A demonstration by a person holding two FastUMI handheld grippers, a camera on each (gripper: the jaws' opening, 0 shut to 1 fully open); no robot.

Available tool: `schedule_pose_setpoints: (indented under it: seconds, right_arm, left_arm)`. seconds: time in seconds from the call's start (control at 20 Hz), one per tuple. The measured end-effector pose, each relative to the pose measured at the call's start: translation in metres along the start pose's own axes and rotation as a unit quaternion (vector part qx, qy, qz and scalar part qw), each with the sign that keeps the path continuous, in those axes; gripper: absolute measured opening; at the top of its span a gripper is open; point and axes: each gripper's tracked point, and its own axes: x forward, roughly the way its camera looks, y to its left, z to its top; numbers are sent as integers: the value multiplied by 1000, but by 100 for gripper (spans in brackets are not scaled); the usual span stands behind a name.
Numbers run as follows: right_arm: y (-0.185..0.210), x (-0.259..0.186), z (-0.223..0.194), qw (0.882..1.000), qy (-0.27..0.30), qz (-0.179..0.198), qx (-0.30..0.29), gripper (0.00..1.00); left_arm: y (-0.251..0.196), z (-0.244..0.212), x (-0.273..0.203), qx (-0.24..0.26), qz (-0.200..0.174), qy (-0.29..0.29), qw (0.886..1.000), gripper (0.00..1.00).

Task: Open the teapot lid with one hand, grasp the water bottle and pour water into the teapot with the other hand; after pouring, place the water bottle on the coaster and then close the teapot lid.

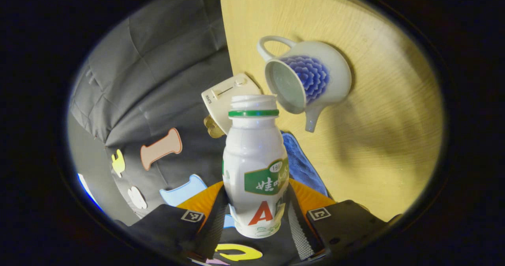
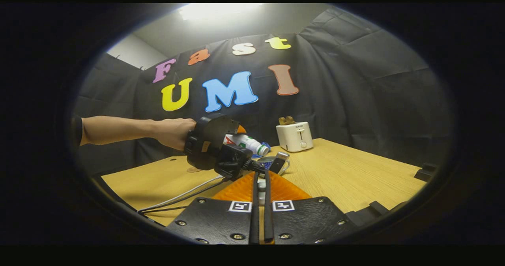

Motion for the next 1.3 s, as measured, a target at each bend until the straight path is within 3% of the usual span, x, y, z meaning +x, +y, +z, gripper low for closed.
schedule_pose_setpoints:
  seconds: [0.05,0.25,0.3,0.35,0.45,0.55,0.6,0.65,0.7,0.8,0.9,1.05,1.15,1.2,1.3]
  right_arm:
    - [-1,0,-1,1000,0,-1,-1,5]
    - [-1,1,-2,1000,2,0,2,5]
    - [-1,1,-1,1000,1,0,1,0]
    - [-1,1,-1,1000,0,0,0,5]
    - [-5,0,1,1000,-1,-5,-7,0]
    - [-7,-2,8,1000,-7,-8,-14,0]
    - [-7,-4,10,1000,-8,-8,-19,5]
    - [-9,-5,11,1000,-8,-11,-24,0]
    - [-11,-6,12,999,-8,-14,-28,5]
    - [-10,-7,15,999,-8,-14,-32,5]
    - [-6,-7,20,999,-11,-12,-38,5]
    - [-1,-8,31,998,-19,-11,-59,5]
    - [6,-7,40,997,-23,-7,-72,5]
    - [10,-4,45,997,-24,-4,-77,0]
    - [16,3,53,996,-27,-3,-87,0]
  left_arm:
    - [-1,1,1,-1,0,0,1000,81]
    - [-3,5,0,-24,-9,-14,1000,81]
    - [-4,7,1,-34,-11,-21,999,80]
    - [-7,9,3,-42,-12,-25,999,80]
    - [-16,17,6,-61,-16,-36,997,80]
    - [-26,23,7,-91,-26,-47,994,78]
    - [-29,27,9,-111,-29,-53,992,75]
    - [-31,28,10,-132,-30,-58,989,80]
    - [-33,29,10,-155,-31,-63,985,80]
    - [-39,28,10,-204,-40,-69,976,82]
    - [-45,24,7,-259,-44,-73,962,86]
    - [-52,14,2,-354,-47,-78,931,87]
    - [-57,3,0,-414,-49,-76,906,87]
    - [-59,-5,-1,-448,-46,-76,890,87]
    - [-59,-18,-14,-508,-31,-78,857,87]
